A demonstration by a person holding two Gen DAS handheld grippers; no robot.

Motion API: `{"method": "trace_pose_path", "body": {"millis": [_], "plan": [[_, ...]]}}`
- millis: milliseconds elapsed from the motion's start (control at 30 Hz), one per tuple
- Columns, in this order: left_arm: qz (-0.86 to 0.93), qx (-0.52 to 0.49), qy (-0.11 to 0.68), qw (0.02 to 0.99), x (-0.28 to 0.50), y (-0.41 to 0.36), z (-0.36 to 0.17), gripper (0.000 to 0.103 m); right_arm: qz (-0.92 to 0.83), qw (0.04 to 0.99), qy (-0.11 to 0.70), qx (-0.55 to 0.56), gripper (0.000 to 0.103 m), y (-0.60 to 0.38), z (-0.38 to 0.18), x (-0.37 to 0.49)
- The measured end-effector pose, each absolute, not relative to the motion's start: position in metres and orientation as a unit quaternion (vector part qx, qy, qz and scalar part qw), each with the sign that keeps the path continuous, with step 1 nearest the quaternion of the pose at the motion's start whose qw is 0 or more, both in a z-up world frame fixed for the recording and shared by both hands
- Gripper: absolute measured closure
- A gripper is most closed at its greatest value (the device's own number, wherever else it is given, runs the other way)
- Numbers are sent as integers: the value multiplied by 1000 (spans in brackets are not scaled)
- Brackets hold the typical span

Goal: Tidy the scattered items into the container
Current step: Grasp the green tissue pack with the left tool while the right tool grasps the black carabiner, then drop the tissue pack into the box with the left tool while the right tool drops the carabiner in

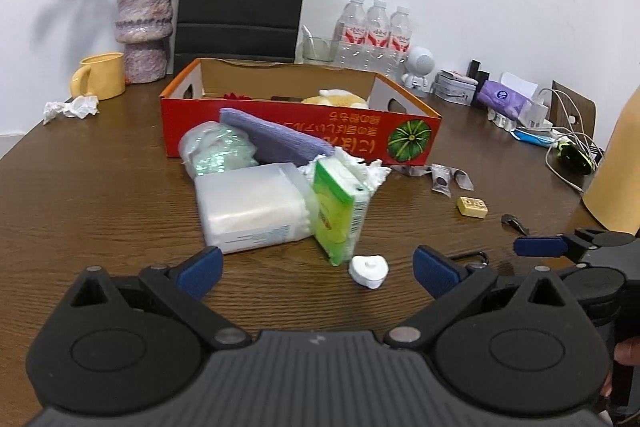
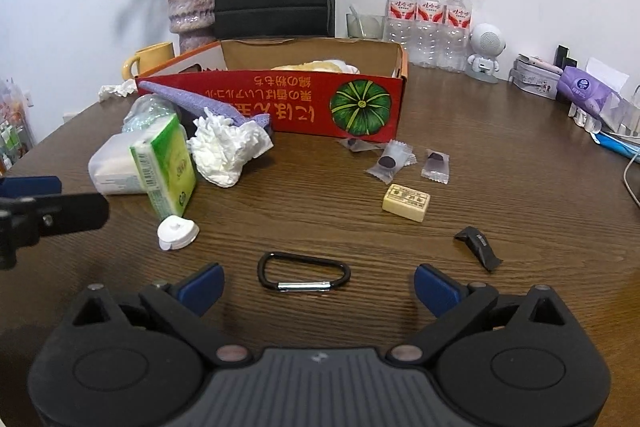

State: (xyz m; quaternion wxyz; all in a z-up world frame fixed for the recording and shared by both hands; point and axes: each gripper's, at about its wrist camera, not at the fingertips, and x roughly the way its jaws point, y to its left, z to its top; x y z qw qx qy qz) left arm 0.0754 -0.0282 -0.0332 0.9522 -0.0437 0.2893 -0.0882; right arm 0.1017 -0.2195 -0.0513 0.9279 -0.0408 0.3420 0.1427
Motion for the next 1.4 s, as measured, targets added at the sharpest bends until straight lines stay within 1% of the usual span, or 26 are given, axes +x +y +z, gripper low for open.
{"method": "trace_pose_path", "body": {"millis": [100,200,233,300,333,367,400,433,467,500,567,667,700,733,767,800,833,933,1233,1400], "plan": [[-80,-38,292,952,80,-34,-34,0,140,927,345,-44,10,-217,-53,104],[-77,-38,297,951,89,-40,-34,4,137,926,349,-41,16,-216,-55,107],[-75,-40,297,951,92,-42,-34,8,135,927,347,-43,17,-215,-55,107],[-72,-41,299,951,98,-46,-34,14,137,928,345,-42,23,-213,-54,107],[-72,-43,299,950,101,-48,-34,18,137,928,344,-41,25,-213,-54,107],[-70,-44,301,950,105,-51,-34,20,136,929,343,-41,28,-212,-54,107],[-68,-44,303,949,109,-53,-35,22,137,929,342,-41,34,-211,-54,107],[-68,-45,304,949,112,-55,-35,24,138,929,340,-42,38,-211,-53,106],[-69,-45,305,949,114,-57,-35,26,139,930,339,-41,46,-211,-52,105],[-67,-44,305,949,117,-59,-35,28,139,930,338,-41,50,-212,-52,105],[-63,-43,305,949,121,-63,-35,30,139,930,338,-40,50,-213,-51,104],[-54,-38,306,950,126,-67,-37,39,140,930,336,-41,50,-214,-51,101],[-51,-38,308,949,128,-67,-38,46,141,931,335,-40,50,-215,-51,100],[-48,-37,310,949,130,-67,-39,57,141,931,335,-40,50,-215,-51,100],[-45,-37,313,948,131,-67,-40,63,142,931,334,-40,50,-216,-51,100],[-45,-37,314,948,132,-67,-41,74,143,931,334,-39,51,-216,-51,100],[-45,-38,315,947,131,-66,-41,82,144,931,333,-38,51,-217,-51,100],[-47,-39,307,950,128,-64,-40,85,148,930,334,-32,51,-218,-51,100],[-59,-38,294,953,114,-57,-37,85,151,932,329,-29,51,-217,-48,98],[-71,-46,280,956,104,-51,-27,85,150,936,317,-28,51,-218,-41,96]]}}
